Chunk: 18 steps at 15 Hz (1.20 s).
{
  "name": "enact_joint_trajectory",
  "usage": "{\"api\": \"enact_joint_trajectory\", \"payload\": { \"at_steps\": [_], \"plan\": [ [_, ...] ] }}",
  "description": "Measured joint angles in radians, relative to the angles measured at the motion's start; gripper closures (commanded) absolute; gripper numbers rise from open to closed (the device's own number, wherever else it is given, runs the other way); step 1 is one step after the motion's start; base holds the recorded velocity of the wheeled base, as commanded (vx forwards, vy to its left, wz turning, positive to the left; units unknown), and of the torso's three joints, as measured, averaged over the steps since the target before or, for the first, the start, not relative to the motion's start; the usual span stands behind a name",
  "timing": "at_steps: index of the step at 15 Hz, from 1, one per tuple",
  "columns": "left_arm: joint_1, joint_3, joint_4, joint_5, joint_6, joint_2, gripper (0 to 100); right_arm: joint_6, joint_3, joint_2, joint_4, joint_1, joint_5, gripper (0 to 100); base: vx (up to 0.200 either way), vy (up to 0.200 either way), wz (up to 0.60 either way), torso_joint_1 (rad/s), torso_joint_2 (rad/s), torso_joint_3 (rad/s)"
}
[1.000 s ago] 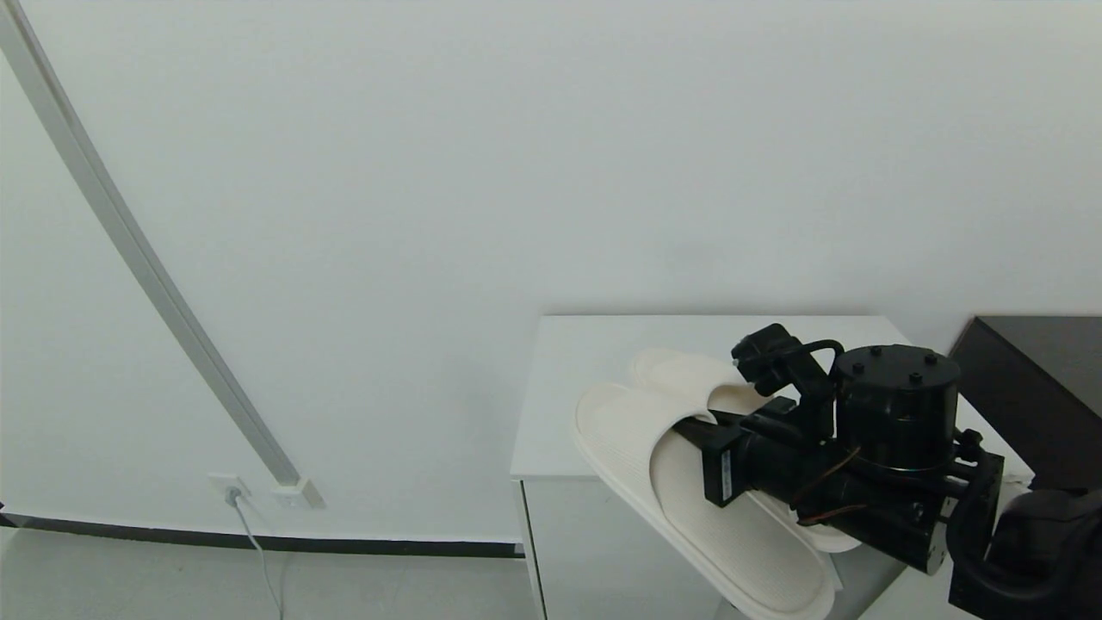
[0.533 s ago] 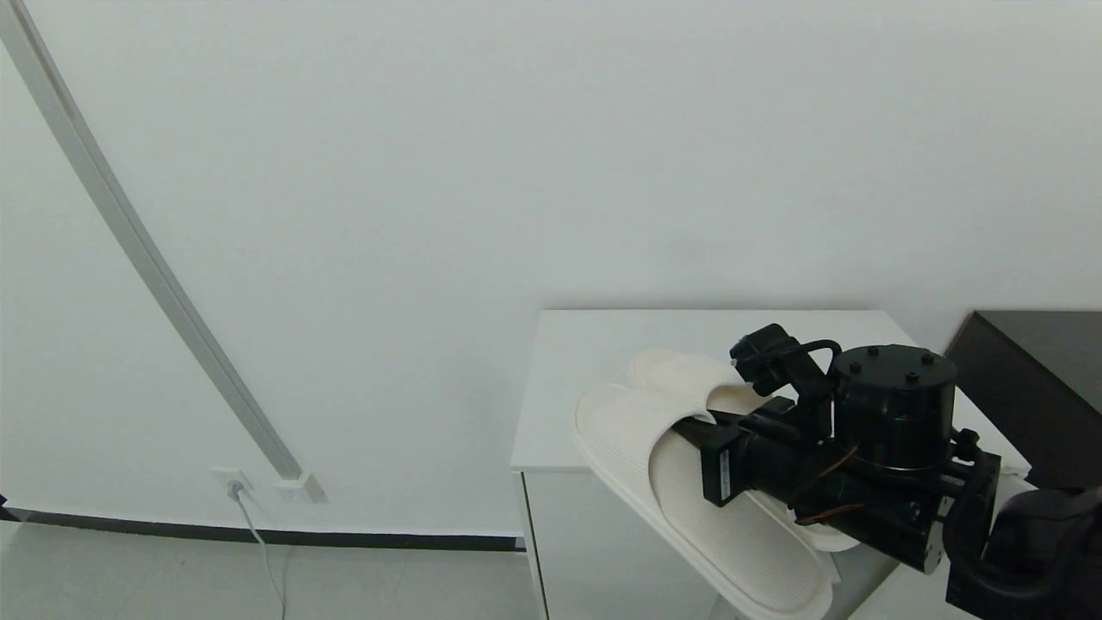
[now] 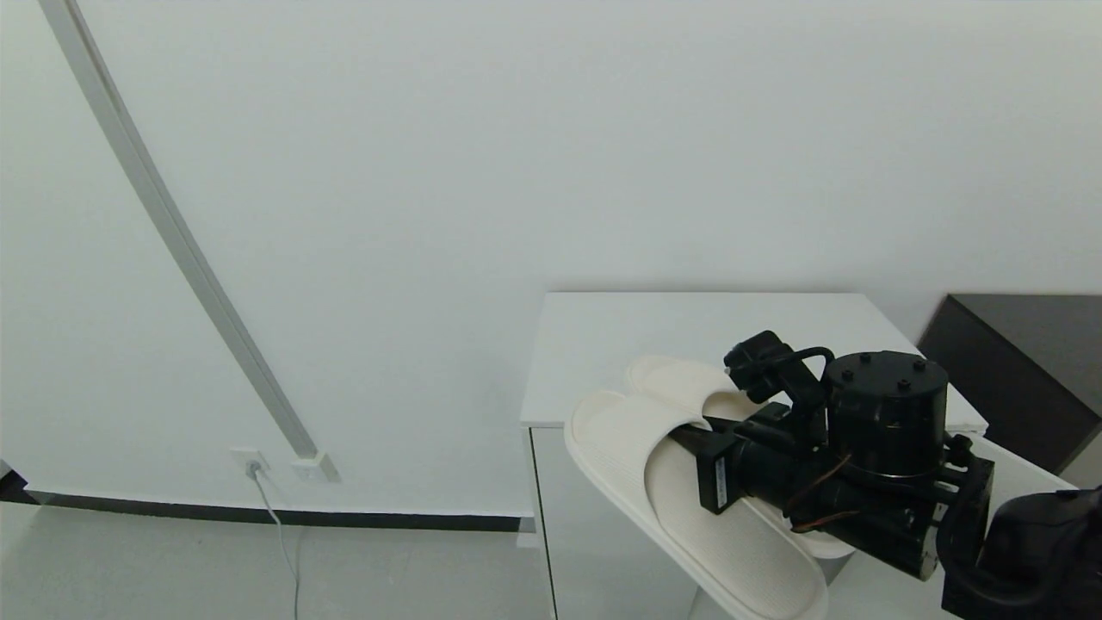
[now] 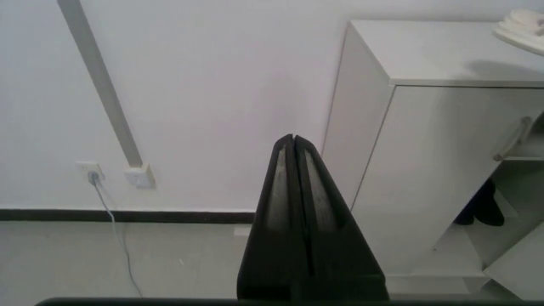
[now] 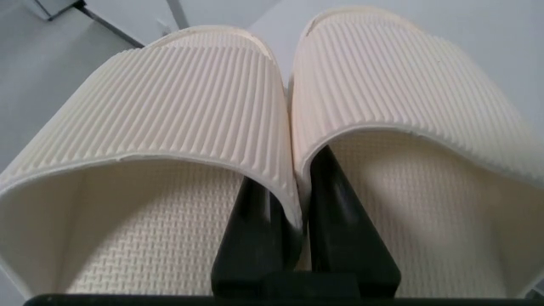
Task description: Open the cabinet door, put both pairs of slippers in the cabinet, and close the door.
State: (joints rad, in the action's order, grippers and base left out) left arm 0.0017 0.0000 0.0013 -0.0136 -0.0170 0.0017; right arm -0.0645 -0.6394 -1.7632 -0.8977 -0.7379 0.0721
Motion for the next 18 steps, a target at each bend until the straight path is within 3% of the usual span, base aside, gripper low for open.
{"api": "enact_joint_trajectory", "payload": {
  "at_steps": [12,18],
  "plan": [
    [0.0,0.0,0.0,0.0,0.004,0.0,100,0.0,0.0,-0.008,-0.001,-0.003,0.002,100,0.0,0.0,0.0,0.0,0.0,0.0],
    [0.0,0.0,0.0,-0.001,0.002,0.0,100,0.001,0.0,-0.009,0.0,-0.006,0.002,100,0.0,-0.2,0.0,0.003,0.01,0.002]
  ]
}}
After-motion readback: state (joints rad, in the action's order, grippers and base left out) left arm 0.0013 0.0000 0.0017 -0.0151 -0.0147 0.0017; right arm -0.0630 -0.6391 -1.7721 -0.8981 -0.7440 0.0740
